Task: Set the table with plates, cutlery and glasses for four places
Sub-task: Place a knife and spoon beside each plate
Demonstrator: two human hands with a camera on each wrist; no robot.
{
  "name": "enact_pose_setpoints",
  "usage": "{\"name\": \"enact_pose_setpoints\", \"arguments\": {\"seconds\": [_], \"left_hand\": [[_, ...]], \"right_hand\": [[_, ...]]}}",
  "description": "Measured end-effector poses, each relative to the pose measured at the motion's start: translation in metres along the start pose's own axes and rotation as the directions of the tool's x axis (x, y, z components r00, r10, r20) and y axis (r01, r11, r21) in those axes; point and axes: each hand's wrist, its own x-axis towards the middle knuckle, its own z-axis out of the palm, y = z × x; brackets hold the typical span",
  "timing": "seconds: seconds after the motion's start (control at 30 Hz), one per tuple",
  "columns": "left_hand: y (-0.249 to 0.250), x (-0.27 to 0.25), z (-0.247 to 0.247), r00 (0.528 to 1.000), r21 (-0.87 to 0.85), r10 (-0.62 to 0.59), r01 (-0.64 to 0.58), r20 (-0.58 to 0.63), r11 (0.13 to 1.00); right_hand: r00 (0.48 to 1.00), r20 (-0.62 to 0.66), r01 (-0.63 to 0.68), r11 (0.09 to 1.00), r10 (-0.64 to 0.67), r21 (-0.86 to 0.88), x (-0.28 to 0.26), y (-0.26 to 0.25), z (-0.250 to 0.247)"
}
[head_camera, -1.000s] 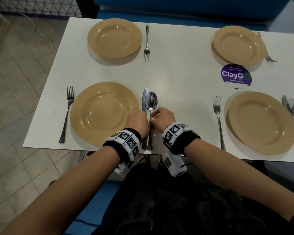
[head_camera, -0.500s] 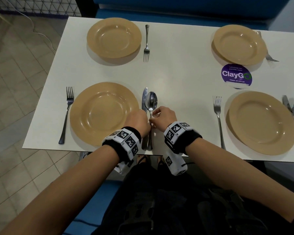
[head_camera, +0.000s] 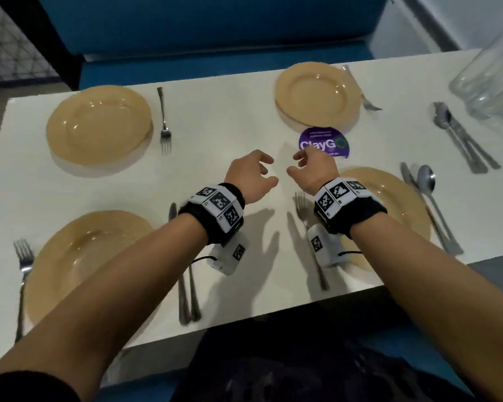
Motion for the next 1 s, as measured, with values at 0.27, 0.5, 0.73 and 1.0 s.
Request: {"name": "enact_pose_setpoints", "arguments": {"seconds": [0.27,0.5,0.73,1.0], "left_hand": [[0.171,0.11,0.159,0.973,0.037,0.139,-0.148,0.183,0.988],[0.271,0.187,0.287,0.955,0.153,-0.057,0.012,0.292,0.988],[0.302,0.237,0.348,0.963,0.192,-0.188,0.151,0.191,0.97],[0.31,0.255,0.352,0.942,0.073,-0.322,0.316,0.093,0.946]], "right_hand": [[0.957,-0.179,-0.237,0.971,0.227,-0.033,0.106,0.185,-0.161],[0.918,-0.177,-0.383,0.91,0.356,-0.158,0.173,0.319,-0.24],[0.97,-0.084,-0.244,0.933,0.23,-0.265,0.206,0.36,-0.244],[0.971,0.098,-0.17,0.916,0.219,-0.364,0.22,0.361,-0.251]]}}
